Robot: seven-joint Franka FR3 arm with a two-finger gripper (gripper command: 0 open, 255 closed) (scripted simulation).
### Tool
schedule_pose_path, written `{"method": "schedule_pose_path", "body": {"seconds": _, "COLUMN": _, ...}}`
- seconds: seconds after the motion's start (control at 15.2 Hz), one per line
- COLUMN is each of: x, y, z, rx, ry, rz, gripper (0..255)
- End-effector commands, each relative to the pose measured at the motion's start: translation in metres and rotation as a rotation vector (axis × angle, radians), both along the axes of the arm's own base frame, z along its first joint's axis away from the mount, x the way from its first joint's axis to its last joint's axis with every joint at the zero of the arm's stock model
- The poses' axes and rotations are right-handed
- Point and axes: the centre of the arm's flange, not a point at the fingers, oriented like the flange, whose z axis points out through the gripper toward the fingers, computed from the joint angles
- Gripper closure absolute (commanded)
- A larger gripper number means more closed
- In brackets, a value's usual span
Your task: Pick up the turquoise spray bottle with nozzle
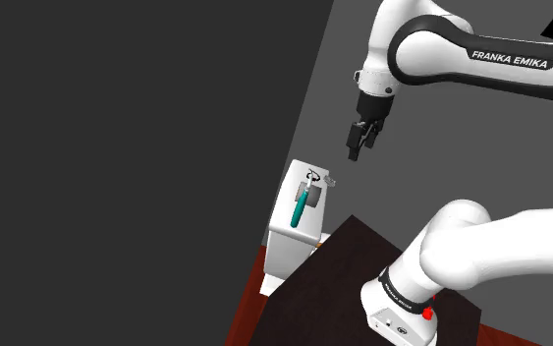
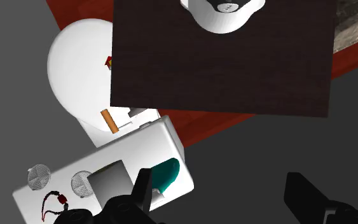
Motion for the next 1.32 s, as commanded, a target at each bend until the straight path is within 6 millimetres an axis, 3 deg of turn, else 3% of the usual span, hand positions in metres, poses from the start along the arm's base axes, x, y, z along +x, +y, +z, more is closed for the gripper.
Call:
{"method": "schedule_pose_path", "body": {"seconds": 0.0, "x": 0.0, "y": 0.0, "z": 0.0, "rx": 0.0, "ry": 0.0, "rz": 0.0, "gripper": 0}}
{"method": "schedule_pose_path", "body": {"seconds": 0.66, "x": 0.044, "y": -0.015, "z": -0.117, "rx": -0.052, "ry": -0.102, "rz": -0.343, "gripper": 0}}
{"method": "schedule_pose_path", "body": {"seconds": 1.25, "x": 0.086, "y": -0.047, "z": -0.217, "rx": -0.099, "ry": -0.194, "rz": -0.651, "gripper": 0}}
